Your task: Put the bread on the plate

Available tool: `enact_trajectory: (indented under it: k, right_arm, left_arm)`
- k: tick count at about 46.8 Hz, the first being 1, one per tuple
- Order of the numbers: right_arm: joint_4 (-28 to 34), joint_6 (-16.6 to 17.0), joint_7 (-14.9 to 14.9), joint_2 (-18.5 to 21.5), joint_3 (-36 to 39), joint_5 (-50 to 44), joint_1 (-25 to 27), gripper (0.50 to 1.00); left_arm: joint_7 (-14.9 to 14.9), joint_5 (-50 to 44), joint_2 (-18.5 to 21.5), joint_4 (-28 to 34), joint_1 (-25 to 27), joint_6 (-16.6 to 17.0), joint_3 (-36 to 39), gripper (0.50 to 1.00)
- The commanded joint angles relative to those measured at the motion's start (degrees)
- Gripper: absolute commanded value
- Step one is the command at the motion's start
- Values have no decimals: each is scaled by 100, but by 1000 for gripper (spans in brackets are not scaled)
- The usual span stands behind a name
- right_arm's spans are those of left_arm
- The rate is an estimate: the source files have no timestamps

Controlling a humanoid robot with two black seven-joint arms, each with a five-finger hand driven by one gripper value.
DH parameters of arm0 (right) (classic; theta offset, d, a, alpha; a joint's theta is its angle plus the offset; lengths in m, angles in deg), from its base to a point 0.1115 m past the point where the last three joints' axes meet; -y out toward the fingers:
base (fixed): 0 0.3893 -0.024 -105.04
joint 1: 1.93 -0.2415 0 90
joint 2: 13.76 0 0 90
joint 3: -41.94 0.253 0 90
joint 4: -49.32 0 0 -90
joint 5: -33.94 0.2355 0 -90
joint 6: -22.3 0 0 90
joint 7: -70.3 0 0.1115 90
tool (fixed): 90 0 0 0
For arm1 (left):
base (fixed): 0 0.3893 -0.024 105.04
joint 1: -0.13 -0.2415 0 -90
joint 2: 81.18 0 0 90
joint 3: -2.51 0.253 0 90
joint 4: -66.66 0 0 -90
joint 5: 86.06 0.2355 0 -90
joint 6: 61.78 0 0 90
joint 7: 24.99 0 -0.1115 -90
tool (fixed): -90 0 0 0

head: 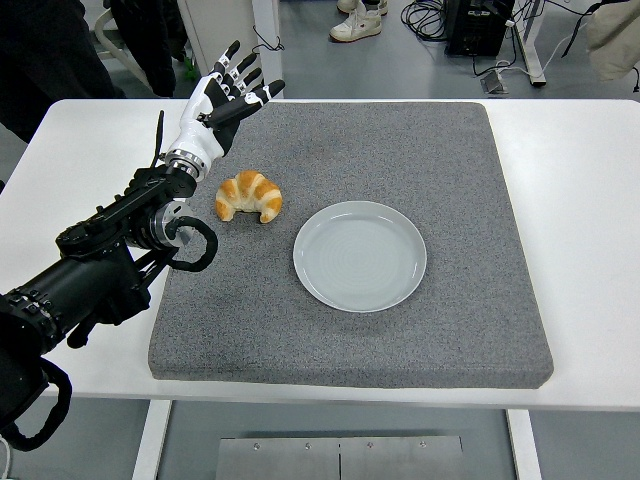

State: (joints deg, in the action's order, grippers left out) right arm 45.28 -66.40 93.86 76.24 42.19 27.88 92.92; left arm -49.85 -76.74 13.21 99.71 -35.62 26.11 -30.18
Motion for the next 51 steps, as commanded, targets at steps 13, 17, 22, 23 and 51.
enact_trajectory:
  k: [13, 17, 22, 23, 51]
  right_arm:
    - [0, 1, 0, 0, 1, 0, -2, 1000]
    - [0, 1, 0, 0, 10, 0, -2, 1000]
    - [0, 1, 0, 0, 10, 0, -2, 1000]
    - [0, 1, 0, 0, 10, 0, -2, 1000]
    - [0, 1, 0, 0, 1, 0, -28, 1000]
  left_arm:
    - [-1, 1, -26, 0, -2, 0, 0, 963]
    - [-1, 1, -35, 0, -2, 0, 0, 963]
    - [-1, 1, -26, 0, -11, 0, -9, 963]
    - [-1, 1, -26, 0, -11, 0, 0, 963]
    - [8, -17, 0, 9, -46, 0, -18, 961]
